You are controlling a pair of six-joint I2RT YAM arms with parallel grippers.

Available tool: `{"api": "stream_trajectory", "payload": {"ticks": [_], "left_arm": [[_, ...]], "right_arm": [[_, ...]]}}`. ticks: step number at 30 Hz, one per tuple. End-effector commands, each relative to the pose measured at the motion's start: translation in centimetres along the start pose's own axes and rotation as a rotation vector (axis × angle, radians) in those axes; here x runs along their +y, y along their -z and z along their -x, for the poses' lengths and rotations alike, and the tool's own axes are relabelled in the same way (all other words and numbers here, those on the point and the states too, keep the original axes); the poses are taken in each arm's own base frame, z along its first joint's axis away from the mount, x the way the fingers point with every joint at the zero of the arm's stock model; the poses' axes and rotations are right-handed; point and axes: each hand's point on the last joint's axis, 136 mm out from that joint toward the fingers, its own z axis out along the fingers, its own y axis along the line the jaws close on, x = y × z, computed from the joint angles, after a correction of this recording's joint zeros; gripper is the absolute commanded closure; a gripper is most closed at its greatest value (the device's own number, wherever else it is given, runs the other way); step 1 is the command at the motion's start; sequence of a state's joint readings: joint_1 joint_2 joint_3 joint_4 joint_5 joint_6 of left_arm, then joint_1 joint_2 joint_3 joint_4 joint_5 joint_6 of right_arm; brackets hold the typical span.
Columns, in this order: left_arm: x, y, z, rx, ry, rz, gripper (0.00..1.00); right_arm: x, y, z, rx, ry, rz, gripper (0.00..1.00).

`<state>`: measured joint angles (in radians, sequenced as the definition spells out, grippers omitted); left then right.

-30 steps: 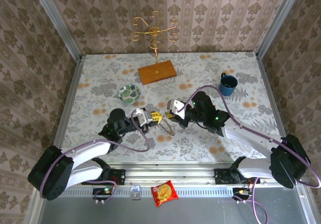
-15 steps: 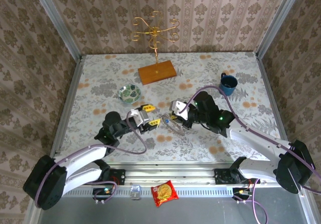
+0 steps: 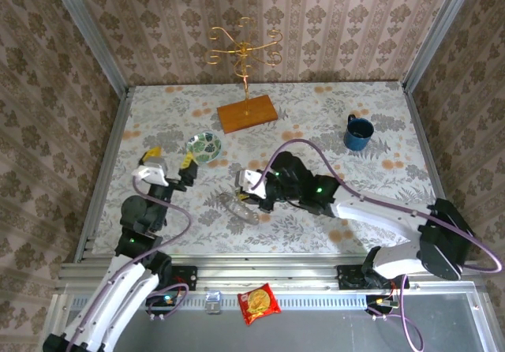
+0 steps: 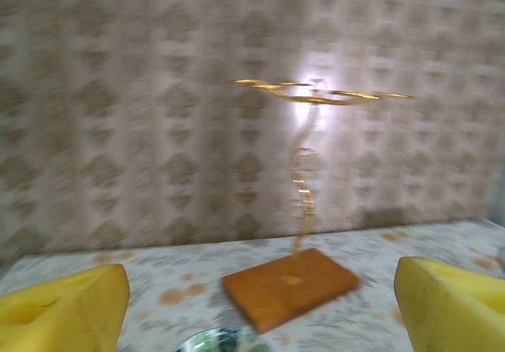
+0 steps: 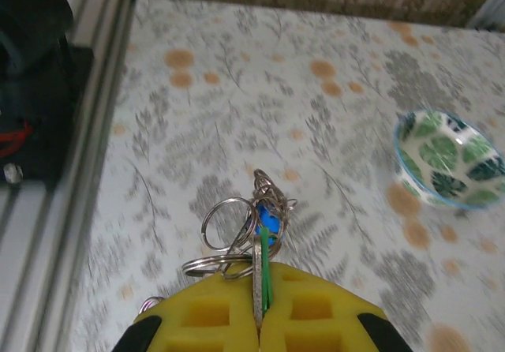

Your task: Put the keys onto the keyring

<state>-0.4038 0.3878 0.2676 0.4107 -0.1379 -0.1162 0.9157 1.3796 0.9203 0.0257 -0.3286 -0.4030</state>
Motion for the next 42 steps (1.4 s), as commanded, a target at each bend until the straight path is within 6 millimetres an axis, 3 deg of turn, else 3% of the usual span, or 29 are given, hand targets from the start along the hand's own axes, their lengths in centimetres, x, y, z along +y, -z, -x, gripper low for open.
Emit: {"api": "stream_trajectory", "payload": {"ticks": [1,6,10,15,26,29,32,35,39,42], "left_arm": [[3.7,0.5,-1.2,0.064,0.12,0.192,0.13],[4.8,0.4,-2.4,0.113,0.131,0.242,0.13],[5.2,0.1,-3.6,0.168,0.106,0.262,0.14],[5.4,-0.4,-5.2,0.238,0.076,0.275,0.15],[5.5,-1.6,-8.3,0.382,0.008,0.27,0.17],[5.7,-1.9,-9.1,0.426,-0.006,0.28,0.17],[5.9,-2.2,-10.3,0.482,-0.034,0.287,0.17],[6.4,-2.3,-11.0,0.523,-0.071,0.306,0.16],[7.0,-3.0,-11.1,0.548,-0.117,0.323,0.08],[7.4,-3.7,-11.2,0.566,-0.156,0.331,0.0]], "right_arm": [[-0.8,-2.0,3.1,-0.138,-0.084,-0.004,1.0],[-1.8,-3.6,-2.1,-0.01,-0.122,-0.047,1.0],[-3.3,-2.5,-7.6,0.152,-0.142,-0.083,1.0],[-4.3,-0.8,-13.6,0.406,-0.033,-0.113,1.0],[-5.1,0.9,-20.6,0.741,0.147,-0.123,1.0],[-5.4,1.4,-21.7,0.798,0.175,-0.136,0.98],[-5.5,1.9,-22.5,0.835,0.197,-0.146,0.83],[-5.6,2.7,-22.5,0.842,0.181,-0.151,0.74],[-6.9,4.1,-20.2,0.711,0.043,-0.218,0.69],[-9.6,6.1,-17.2,0.504,-0.137,-0.345,0.63]]}}
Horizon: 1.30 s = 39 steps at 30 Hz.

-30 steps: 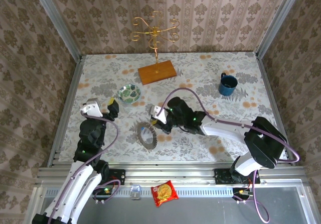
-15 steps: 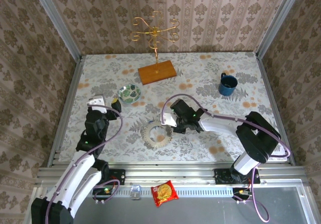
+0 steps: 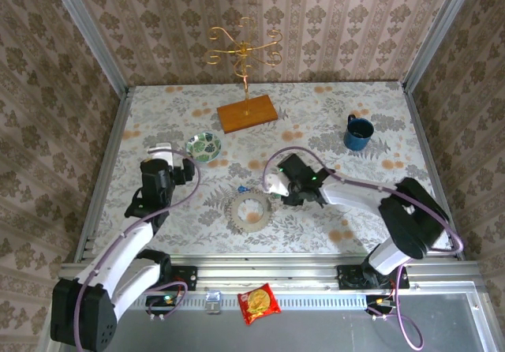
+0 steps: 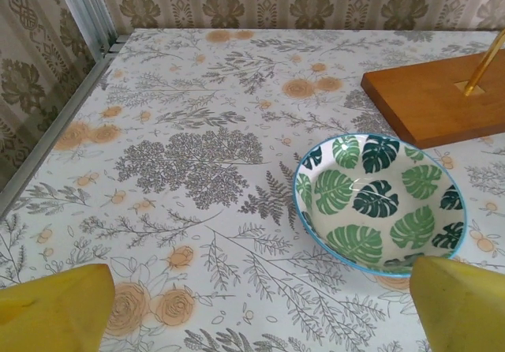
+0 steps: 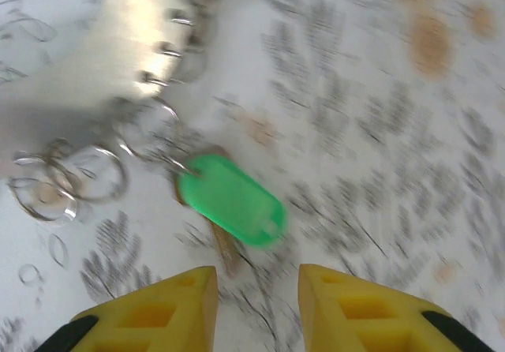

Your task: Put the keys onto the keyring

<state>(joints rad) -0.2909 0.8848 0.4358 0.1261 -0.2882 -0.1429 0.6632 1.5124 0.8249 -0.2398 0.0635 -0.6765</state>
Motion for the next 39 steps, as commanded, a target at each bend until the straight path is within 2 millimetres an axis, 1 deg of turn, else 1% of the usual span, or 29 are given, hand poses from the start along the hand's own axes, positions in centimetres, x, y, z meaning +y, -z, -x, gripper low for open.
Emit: {"api": "stream_trajectory", "payload": {"ticks": [1,2,3,4,6,8,10,13,15,16,17,19,23,25,30,31,35,37,39], "left_arm": [[0.8,-0.6,1.6,-0.013,-0.061,0.046,0.0],[0.9,-0.9,1.5,-0.007,-0.069,0.052,0.0],[1.1,-1.2,1.5,-0.001,-0.071,0.062,0.0],[1.4,-1.6,1.3,0.006,-0.069,0.071,0.0],[1.9,-2.2,0.9,0.019,-0.069,0.084,0.0],[2.7,-2.5,0.6,0.016,-0.072,0.11,0.0],[3.5,-2.8,0.4,0.003,-0.073,0.135,0.0],[4.3,-3.6,-0.4,0.01,-0.068,0.151,0.0],[4.5,-4.1,-0.9,0.009,-0.066,0.149,0.0],[4.6,-4.3,-1.2,0.008,-0.064,0.145,0.0],[4.6,-4.6,-1.5,0.007,-0.064,0.143,0.0],[4.6,-5.0,-1.9,-0.006,-0.071,0.138,0.0],[4.5,-5.7,-2.6,-0.033,-0.096,0.125,0.0],[4.6,-6.2,-2.9,-0.037,-0.103,0.119,0.0],[4.1,-6.8,-2.2,-0.084,-0.099,0.091,0.0],[4.0,-7.1,-1.9,-0.096,-0.096,0.088,0.0],[3.7,-8.3,-1.8,-0.117,-0.15,0.074,0.0],[3.7,-9.0,-3.0,-0.101,-0.141,0.066,0.0],[3.7,-9.6,-3.6,-0.131,-0.152,0.074,0.0]], "right_arm": [[-4.4,4.4,2.0,-0.246,-0.293,-0.085,0.57],[-5.9,5.2,1.9,-0.3,-0.368,-0.122,0.18],[-7.7,6.1,1.2,-0.342,-0.468,-0.176,0.0],[-9.5,6.8,0.1,-0.37,-0.555,-0.246,0.0],[-12.2,7.5,-2.5,-0.373,-0.682,-0.373,0.0],[-14.1,7.7,-5.6,-0.339,-0.774,-0.503,0.0],[-15.1,7.5,-8.6,-0.321,-0.846,-0.605,0.0],[-15.8,7.2,-11.4,-0.371,-0.934,-0.708,0.0],[-16.0,6.7,-12.5,-0.395,-0.944,-0.752,0.0],[-16.2,6.6,-12.8,-0.412,-0.931,-0.782,0.0],[-16.3,6.0,-13.5,-0.411,-0.948,-0.803,0.0],[-16.7,6.3,-14.9,-0.395,-1.012,-0.848,0.0],[-16.1,6.3,-15.6,-0.474,-1.029,-0.842,0.0],[-15.9,5.4,-15.5,-0.476,-1.019,-0.806,0.0],[-16.9,4.5,-16.1,-0.432,-1.068,-0.761,0.0],[-17.0,4.3,-16.5,-0.414,-1.093,-0.748,0.0],[-17.4,4.2,-16.8,-0.422,-1.12,-0.722,0.0],[-17.4,4.2,-16.9,-0.42,-1.121,-0.721,0.0],[-17.5,4.3,-16.8,-0.422,-1.121,-0.722,0.0]]}}
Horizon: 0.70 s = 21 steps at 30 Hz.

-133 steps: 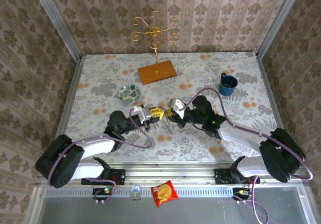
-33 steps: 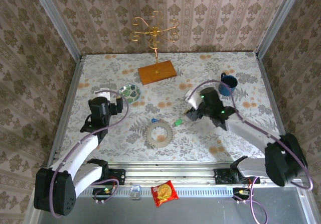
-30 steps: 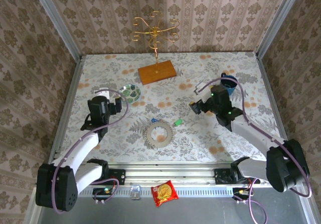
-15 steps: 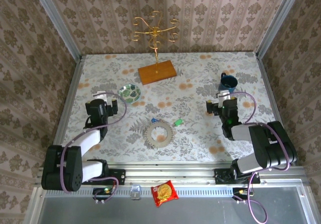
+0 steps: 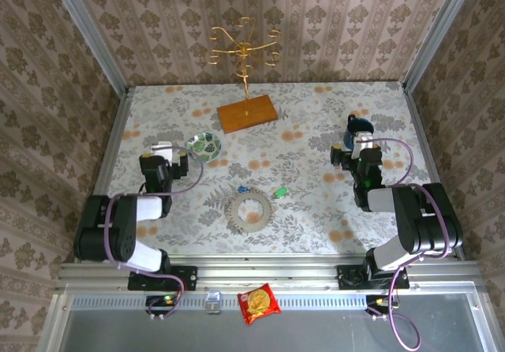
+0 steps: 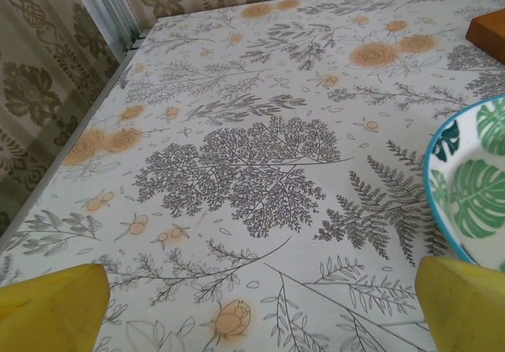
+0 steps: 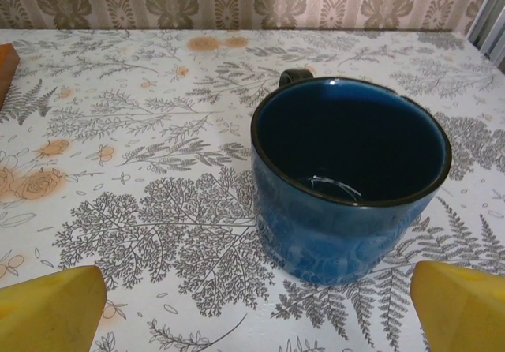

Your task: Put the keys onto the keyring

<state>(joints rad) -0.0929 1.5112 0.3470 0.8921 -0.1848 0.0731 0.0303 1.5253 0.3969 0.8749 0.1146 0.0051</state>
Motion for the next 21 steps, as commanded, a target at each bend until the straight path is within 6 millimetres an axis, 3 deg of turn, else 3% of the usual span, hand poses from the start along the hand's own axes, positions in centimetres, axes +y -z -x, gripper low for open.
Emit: {"api": "stream_trajectory", "payload": {"ticks": [1,5,10,21], "left_arm": [[0.4,-0.4,1.3,-0.08,0.001,0.02,0.0],[1.5,-0.8,0.7,-0.034,0.049,0.048,0.0],[-0.2,-0.4,1.3,-0.08,-0.017,-0.015,0.0],[0.0,-1.4,0.9,-0.025,0.031,-0.085,0.0]], "right_arm": [[0.4,-0.2,-0.3,0.02,-0.021,0.025,0.0],[0.4,-0.2,-0.3,0.019,-0.021,0.024,0.0],[0.4,-0.2,-0.3,0.02,-0.021,0.025,0.0],[0.4,-0.2,-0.3,0.022,-0.023,0.025,0.0]]}}
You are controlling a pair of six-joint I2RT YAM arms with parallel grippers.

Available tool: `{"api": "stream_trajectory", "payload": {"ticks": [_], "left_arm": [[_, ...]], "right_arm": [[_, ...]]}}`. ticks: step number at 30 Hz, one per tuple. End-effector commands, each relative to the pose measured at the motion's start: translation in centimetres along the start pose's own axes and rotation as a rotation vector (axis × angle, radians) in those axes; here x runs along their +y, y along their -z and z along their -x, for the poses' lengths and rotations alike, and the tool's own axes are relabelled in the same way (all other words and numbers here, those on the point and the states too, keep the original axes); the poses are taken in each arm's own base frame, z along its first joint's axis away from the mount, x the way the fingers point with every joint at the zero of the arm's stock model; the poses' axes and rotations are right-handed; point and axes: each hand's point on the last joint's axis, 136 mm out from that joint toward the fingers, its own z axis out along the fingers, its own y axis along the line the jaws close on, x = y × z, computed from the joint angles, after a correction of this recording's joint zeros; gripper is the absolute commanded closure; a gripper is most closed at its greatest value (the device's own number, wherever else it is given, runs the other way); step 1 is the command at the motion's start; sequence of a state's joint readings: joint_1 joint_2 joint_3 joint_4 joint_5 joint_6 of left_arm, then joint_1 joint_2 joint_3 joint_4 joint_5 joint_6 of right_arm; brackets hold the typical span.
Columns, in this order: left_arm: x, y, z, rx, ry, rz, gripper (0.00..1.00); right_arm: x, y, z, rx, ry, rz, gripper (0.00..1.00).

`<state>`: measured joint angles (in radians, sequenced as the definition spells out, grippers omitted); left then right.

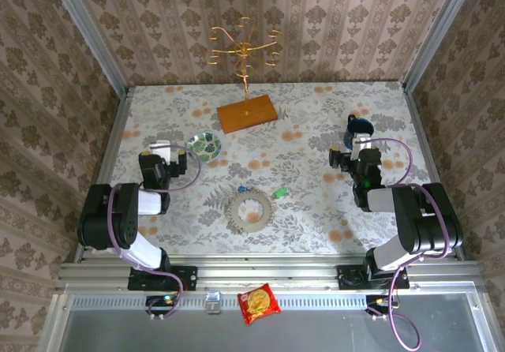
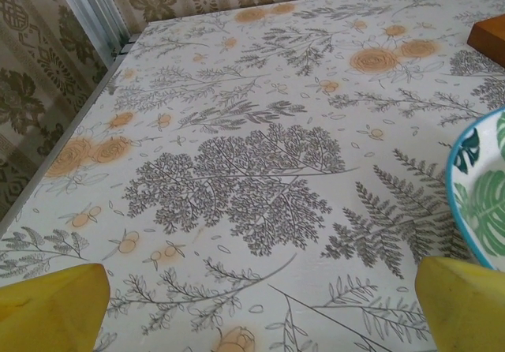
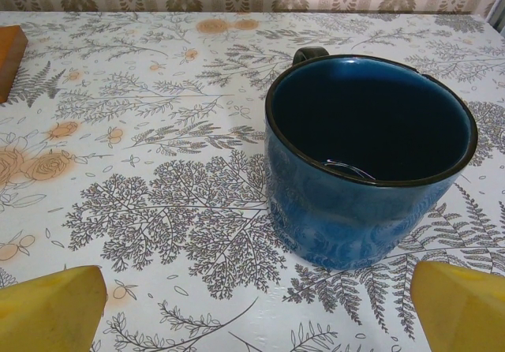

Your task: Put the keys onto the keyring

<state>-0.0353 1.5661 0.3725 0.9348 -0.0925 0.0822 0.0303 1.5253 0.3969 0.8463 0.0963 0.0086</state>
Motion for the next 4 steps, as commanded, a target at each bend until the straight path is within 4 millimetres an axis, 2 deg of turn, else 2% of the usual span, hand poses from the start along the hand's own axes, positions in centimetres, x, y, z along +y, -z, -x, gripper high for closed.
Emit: {"api": "stream_trajectory", "payload": {"ticks": [1,4], "left_arm": [[-0.53,-0.32,0.83,-0.012,0.019,-0.049,0.0],[-0.58,-0.19,0.9,-0.018,0.017,-0.053,0.0]], "right_arm": [[0.08,-0.23,0.39,-0.007,-0.022,0.007,0.0],[0.08,-0.21,0.47,-0.01,-0.021,0.007,0.0]]}}
